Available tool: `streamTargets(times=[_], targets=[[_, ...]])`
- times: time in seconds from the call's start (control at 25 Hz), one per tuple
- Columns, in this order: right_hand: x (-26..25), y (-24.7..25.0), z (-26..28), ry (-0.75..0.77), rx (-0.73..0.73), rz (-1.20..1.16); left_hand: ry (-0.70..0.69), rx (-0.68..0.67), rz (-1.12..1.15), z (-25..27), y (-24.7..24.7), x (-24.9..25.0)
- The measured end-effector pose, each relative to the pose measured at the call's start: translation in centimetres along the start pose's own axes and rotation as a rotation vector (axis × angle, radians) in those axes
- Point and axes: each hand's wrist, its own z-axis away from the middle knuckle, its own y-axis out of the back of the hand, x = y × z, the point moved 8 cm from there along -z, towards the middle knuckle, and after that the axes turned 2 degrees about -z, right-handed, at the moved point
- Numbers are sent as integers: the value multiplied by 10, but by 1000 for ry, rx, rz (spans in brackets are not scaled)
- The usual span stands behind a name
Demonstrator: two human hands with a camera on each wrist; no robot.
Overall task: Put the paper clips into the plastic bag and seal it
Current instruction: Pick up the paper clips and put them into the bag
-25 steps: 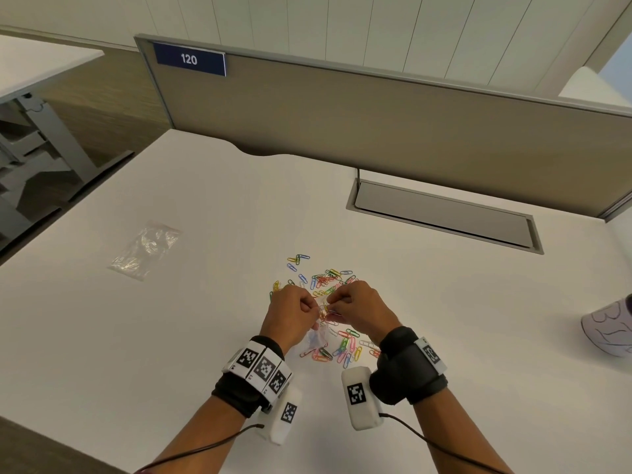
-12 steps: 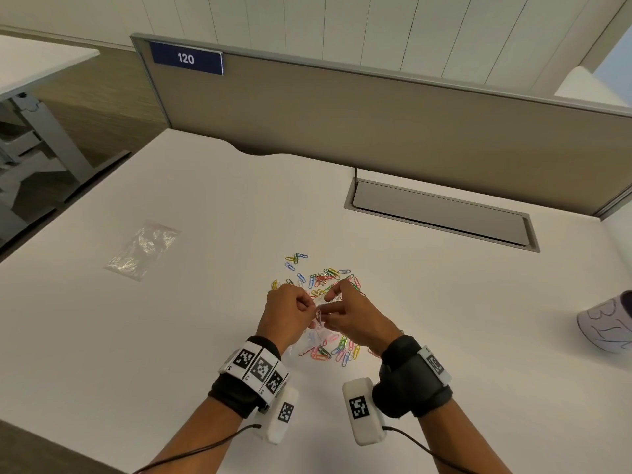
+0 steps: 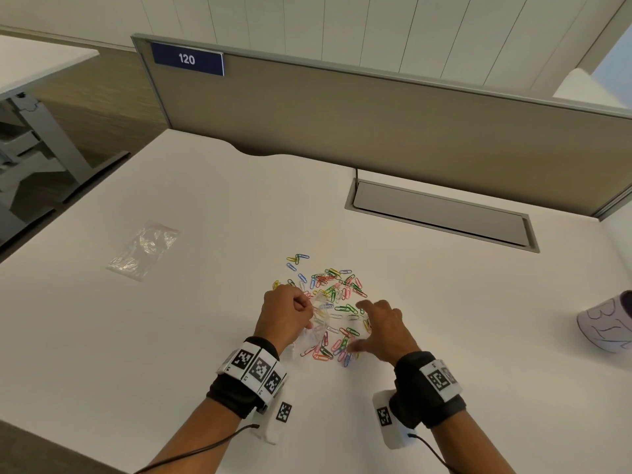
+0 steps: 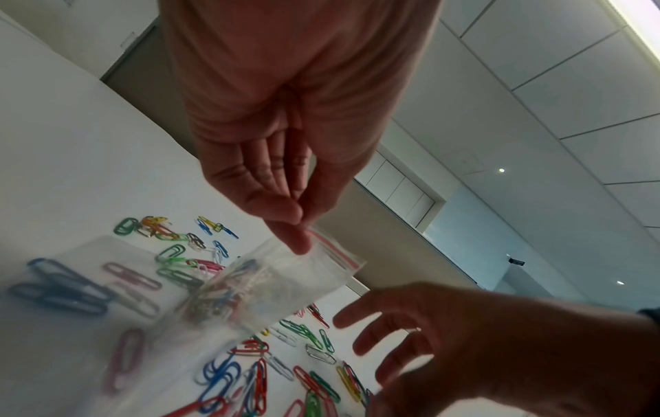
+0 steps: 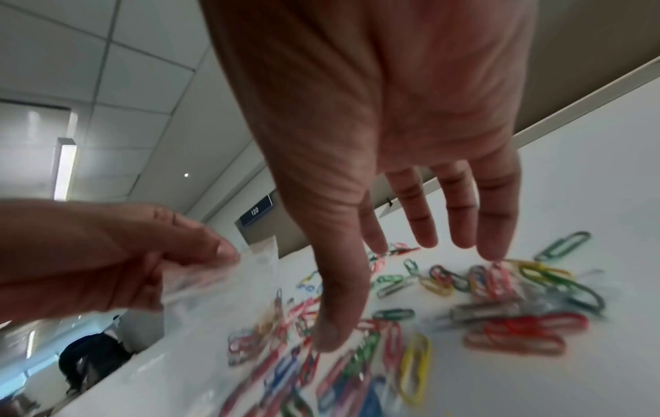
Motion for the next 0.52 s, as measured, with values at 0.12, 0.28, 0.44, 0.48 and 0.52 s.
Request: streamTargets(times=[0.12,0.28,0.44,0.48,0.52], targets=[[-1,-23,-2,24,-55,96,-10,2,1,0,1,0],[-14,-36,-9,119,-11,145,-19,-3,-12,1,0,2],[-13,-32,-14,196,99,153,-26,12,-1,0,1,3],[-13,-30,-14,219,127,158,-20,11,10,1,0,3],[-13,-29,-15,238,145,169,-14,9,23,1,-1,2]])
